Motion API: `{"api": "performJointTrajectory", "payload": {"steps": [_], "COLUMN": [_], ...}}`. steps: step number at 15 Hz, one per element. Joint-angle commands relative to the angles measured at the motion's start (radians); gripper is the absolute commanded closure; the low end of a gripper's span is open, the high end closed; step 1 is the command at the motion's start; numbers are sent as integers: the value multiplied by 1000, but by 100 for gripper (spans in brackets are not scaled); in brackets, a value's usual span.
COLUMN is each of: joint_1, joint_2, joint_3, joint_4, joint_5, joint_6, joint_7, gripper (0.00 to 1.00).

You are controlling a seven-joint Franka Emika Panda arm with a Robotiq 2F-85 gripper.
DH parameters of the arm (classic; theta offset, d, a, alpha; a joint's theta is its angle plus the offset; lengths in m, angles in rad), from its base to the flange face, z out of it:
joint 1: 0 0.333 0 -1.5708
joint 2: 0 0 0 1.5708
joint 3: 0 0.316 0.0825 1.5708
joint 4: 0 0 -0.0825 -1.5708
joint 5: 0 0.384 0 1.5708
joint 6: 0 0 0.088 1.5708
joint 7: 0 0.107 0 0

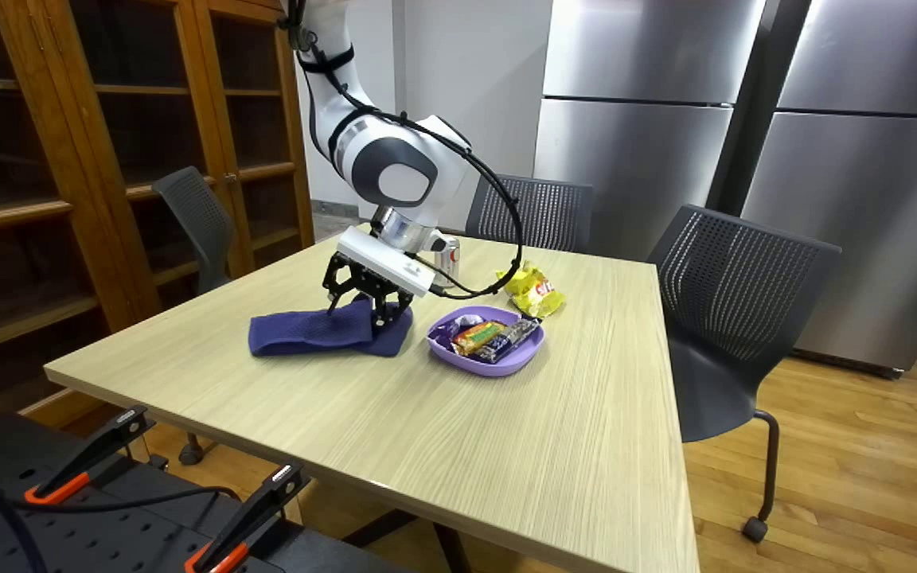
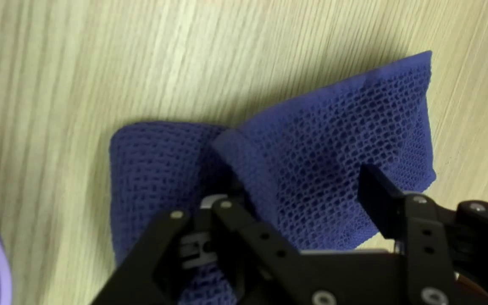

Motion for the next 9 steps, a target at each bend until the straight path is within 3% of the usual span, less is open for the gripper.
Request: {"api": "performJointTrajectory", "payload": {"steps": [1, 6, 9], "joint_1": [-16, -16, -16], "joint_2": [-22, -28, -33], "joint_3": [6, 2, -3], "joint_4": [-8, -13, -16], "joint_5": [9, 7, 4], "joint_6": [-28, -23, -22], "joint_7": [-29, -28, -26], "gripper": [60, 97, 100]}}
